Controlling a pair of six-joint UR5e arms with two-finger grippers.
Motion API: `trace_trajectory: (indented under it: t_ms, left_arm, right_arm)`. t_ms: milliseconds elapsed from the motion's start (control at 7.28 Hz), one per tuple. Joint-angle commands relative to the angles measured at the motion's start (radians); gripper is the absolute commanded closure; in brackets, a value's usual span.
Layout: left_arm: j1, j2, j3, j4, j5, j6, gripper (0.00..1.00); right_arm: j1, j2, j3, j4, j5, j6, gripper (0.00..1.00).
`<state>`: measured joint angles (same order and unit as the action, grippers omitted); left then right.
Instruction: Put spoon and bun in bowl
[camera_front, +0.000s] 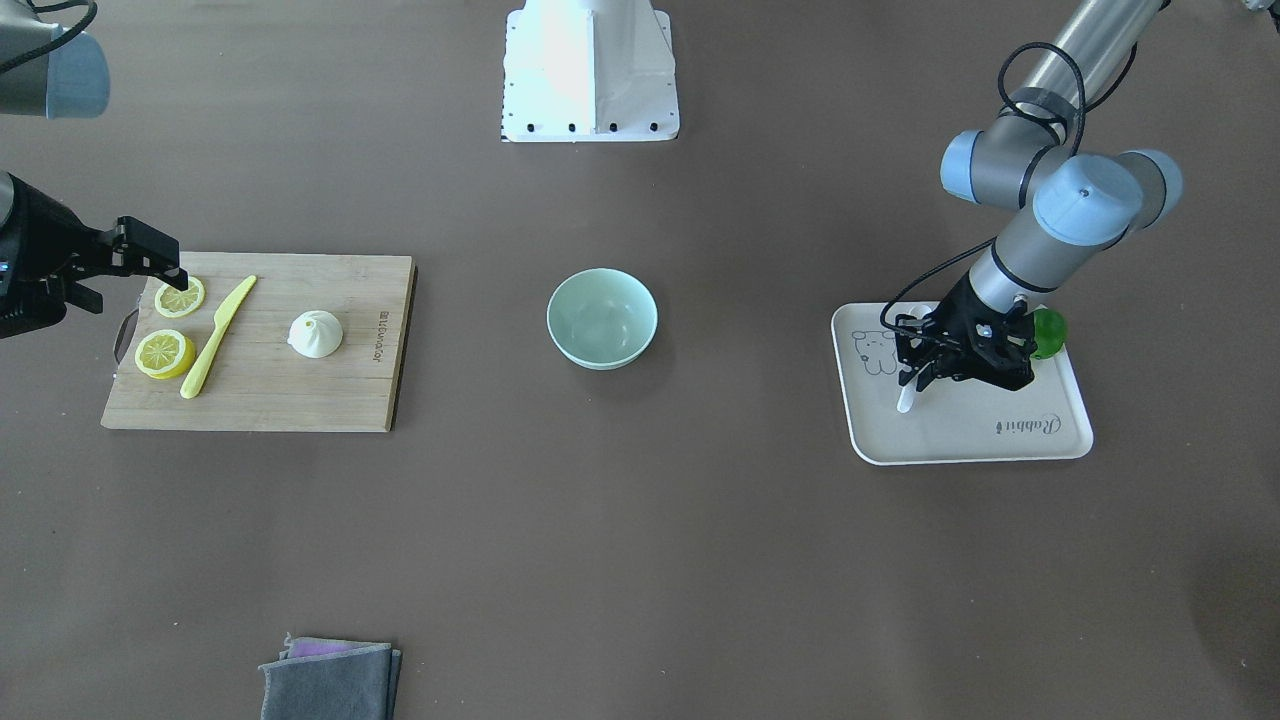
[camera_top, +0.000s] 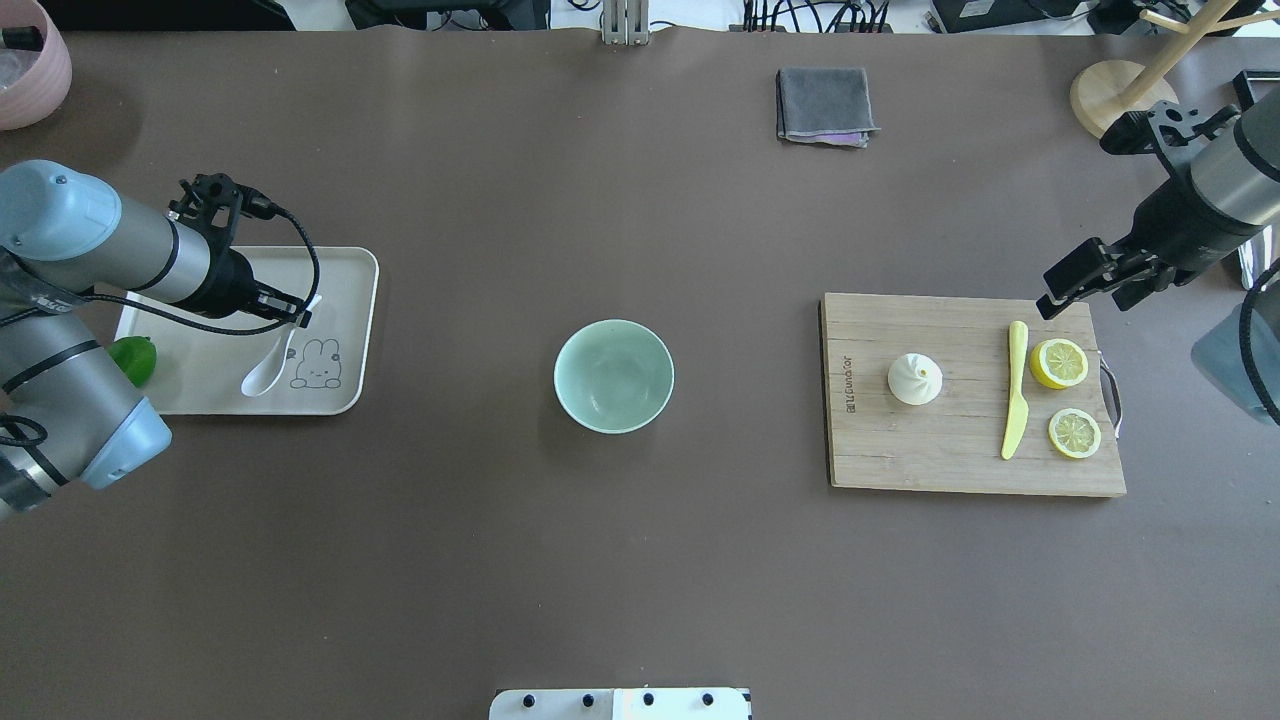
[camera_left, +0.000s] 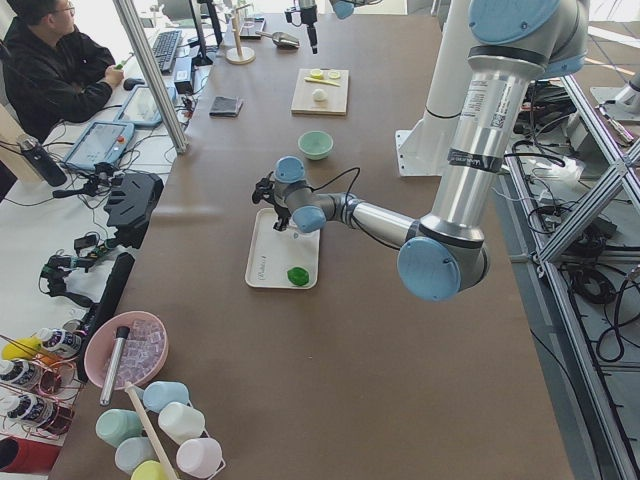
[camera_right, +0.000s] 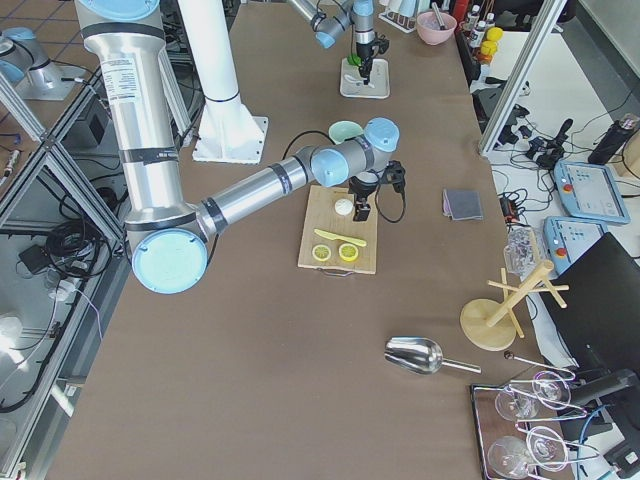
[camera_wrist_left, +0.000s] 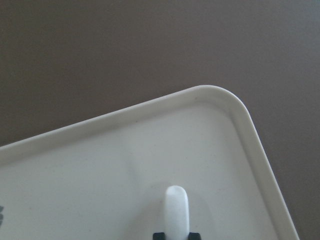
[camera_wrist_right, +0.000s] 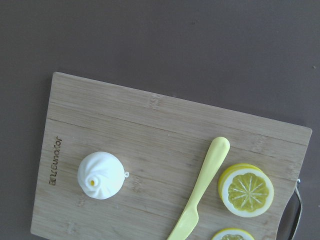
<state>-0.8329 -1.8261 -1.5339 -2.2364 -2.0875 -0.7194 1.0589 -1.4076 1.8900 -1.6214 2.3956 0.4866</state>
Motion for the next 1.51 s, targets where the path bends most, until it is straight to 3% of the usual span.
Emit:
trace_trajectory:
  t_ms: [0, 137, 412, 687, 962, 1237, 1374]
  left_arm:
    - [-0.008, -0.002, -0.052, 0.032, -0.011, -0.002, 1.0]
    - [-0.014, -0.021, -0.069, 0.064, -0.011, -0.003, 1.0]
    - [-0.029, -0.068, -0.071, 0.113, -0.013, -0.005, 1.0]
    - [-0.034, -0.117, -0.107, 0.194, -0.014, -0.04, 1.0]
    - [-0.034, -0.154, -0.112, 0.231, -0.029, -0.058, 1.0]
    - [-0.031, -0.189, -0.111, 0.232, -0.028, -0.138, 1.0]
    - [-0.029, -0.215, -0.106, 0.233, -0.028, -0.17, 1.0]
  right_arm:
    - [-0.083, 0.067, -0.003, 0.0, -0.08, 0.142, 0.0]
    - [-0.141, 0.106, -0.006, 0.0, -0.128, 0.25, 0.0]
    - [-0.233, 0.125, -0.017, 0.024, -0.24, 0.3, 0.01]
    - [-0.275, 0.121, -0.153, 0.272, -0.243, 0.43, 0.03]
    - [-0.284, 0.108, -0.172, 0.304, -0.246, 0.445, 0.18]
    - [-0.293, 0.101, -0.172, 0.302, -0.245, 0.445, 0.19]
    - [-0.295, 0.09, -0.169, 0.302, -0.245, 0.445, 0.24]
